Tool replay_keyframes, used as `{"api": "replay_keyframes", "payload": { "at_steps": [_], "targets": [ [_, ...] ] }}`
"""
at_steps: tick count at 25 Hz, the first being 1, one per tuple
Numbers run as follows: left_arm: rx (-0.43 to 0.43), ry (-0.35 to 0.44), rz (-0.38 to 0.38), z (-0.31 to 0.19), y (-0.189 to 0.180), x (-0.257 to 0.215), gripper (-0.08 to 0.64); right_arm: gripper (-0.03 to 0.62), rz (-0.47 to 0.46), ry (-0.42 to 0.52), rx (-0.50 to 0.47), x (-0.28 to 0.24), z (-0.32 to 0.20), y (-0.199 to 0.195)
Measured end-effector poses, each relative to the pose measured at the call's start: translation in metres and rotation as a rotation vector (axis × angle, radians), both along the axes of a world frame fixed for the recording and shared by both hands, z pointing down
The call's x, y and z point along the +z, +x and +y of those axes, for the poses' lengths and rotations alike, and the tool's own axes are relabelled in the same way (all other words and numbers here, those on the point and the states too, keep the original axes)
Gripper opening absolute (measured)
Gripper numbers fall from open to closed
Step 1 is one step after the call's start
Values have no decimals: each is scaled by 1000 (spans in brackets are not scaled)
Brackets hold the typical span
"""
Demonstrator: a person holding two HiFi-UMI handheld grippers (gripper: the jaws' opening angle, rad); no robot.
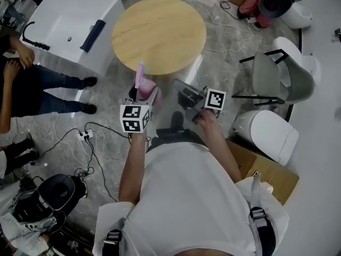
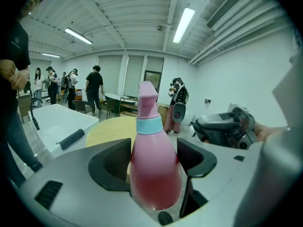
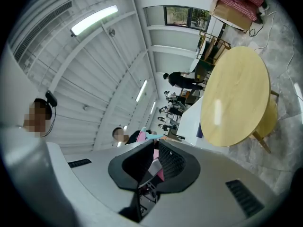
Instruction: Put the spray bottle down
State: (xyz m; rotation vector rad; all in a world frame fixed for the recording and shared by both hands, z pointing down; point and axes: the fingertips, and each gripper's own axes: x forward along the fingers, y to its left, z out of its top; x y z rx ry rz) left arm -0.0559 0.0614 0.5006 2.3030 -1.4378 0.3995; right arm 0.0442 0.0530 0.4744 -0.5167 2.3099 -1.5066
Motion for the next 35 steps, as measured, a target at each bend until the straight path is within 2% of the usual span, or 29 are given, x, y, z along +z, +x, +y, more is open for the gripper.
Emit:
{"api": "replay_keyframes", "payload": {
  "at_steps": [8,14,35],
  "targets": [
    [-23,16,-23,-41,39,-5,305,23,-22,13,-38,-6,-39,34],
    [-29,27,-31,-46,49,-10,305,23,-26,18,-64,-7,-43,37],
    [-38,40,-71,-67,45,-12,305,23,-54,11,-77,-7,-60,34]
  ]
}}
